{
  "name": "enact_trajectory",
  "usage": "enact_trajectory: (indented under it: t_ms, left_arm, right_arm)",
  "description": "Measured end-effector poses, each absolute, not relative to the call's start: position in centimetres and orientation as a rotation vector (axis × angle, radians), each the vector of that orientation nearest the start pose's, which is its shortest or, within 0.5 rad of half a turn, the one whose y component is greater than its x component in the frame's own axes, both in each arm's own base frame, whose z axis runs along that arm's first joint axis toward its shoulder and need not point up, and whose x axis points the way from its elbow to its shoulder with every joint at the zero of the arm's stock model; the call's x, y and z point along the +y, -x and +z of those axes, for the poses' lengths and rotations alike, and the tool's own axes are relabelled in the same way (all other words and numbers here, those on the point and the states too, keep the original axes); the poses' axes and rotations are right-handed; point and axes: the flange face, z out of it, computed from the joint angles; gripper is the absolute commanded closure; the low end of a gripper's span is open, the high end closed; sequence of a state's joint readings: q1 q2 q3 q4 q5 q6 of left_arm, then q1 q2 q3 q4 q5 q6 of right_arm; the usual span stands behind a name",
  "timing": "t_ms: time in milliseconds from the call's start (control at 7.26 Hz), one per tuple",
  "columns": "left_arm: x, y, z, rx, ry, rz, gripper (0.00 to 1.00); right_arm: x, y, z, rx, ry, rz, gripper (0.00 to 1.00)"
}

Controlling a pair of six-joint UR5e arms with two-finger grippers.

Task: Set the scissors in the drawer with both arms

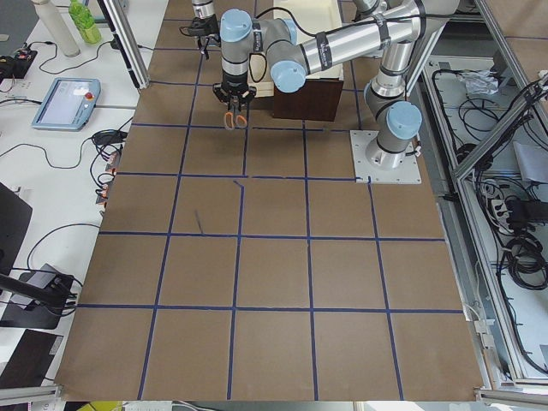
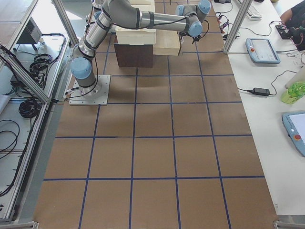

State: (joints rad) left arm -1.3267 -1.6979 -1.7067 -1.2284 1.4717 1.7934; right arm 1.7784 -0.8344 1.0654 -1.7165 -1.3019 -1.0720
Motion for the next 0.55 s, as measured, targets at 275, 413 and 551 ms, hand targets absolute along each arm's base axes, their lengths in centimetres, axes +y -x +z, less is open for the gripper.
enact_trajectory:
  t_ms: [275,413,551]
  left_arm:
    - [-55.8,1.1,39.3,2.227,-2.189,-0.212,0.87]
    - [-55.8,1.6,39.4,2.229,-2.189,-0.220,0.87]
    - [-55.6,2.6,39.8,2.232,-2.185,-0.226,0.87]
  right_arm:
    - [-71.1,-31.2,28.7,2.306,1.689,-0.065,0.00]
    - [-71.0,-31.1,29.4,2.308,1.691,-0.078,0.00]
    - [-70.9,-31.1,30.5,2.310,1.698,-0.097,0.00]
